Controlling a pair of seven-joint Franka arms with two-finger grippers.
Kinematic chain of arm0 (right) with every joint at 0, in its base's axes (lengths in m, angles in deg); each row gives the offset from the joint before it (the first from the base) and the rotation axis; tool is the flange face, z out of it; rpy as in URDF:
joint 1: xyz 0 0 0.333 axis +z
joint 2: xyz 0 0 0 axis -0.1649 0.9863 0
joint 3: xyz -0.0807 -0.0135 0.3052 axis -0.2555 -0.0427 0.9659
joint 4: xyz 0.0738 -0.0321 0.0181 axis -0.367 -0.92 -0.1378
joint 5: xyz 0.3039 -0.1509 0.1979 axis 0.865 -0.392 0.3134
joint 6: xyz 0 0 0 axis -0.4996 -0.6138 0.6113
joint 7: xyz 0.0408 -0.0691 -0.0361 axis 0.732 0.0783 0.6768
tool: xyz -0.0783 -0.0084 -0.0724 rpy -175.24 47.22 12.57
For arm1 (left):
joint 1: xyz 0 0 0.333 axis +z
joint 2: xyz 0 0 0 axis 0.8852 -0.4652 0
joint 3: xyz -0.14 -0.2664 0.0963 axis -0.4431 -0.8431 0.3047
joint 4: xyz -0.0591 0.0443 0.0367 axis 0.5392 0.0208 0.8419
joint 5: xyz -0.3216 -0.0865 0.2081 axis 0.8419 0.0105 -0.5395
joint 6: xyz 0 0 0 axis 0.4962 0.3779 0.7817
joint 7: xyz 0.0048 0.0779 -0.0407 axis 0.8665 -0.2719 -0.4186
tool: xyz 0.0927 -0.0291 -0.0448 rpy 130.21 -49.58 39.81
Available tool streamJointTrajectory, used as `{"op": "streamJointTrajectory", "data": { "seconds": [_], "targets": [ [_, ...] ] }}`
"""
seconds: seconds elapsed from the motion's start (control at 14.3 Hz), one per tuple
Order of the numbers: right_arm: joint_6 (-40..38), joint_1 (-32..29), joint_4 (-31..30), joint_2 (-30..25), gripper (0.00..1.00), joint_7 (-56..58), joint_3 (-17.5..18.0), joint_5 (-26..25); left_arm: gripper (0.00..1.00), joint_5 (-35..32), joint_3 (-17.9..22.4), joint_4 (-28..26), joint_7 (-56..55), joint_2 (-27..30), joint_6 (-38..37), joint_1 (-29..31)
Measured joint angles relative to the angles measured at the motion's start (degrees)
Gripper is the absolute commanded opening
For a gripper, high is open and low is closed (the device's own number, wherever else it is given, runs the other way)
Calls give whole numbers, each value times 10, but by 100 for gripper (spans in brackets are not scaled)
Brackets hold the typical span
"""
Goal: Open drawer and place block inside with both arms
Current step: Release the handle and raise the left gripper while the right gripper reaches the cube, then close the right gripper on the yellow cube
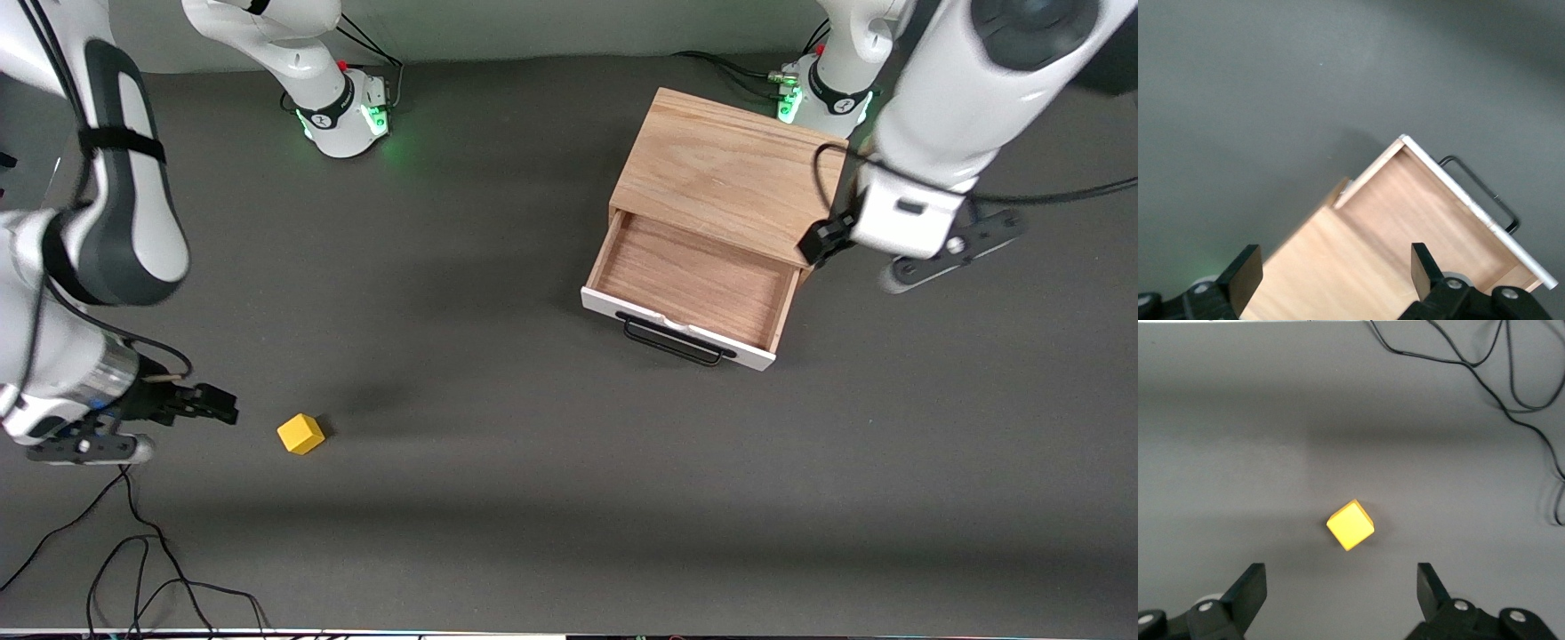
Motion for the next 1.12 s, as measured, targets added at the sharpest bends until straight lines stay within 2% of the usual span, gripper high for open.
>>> {"op": "streamJointTrajectory", "data": {
  "seconds": [0.21, 0.42, 0.91, 1.12],
  "targets": [
    [36, 0, -5, 39, 100, 5, 0, 0, 99, 0, 3, -1, 133, 30, -25, 46],
    [54, 13, -5, 69, 100, 63, 1, -15, 99, 1, 5, -6, 242, 39, -22, 90],
    [56, 24, -6, 108, 100, 225, 1, -36, 99, 3, 2, -19, 271, 36, -9, 99],
    [57, 24, -8, 120, 100, 245, -1, -36, 99, 3, 2, -21, 271, 36, -9, 99]
  ]
}}
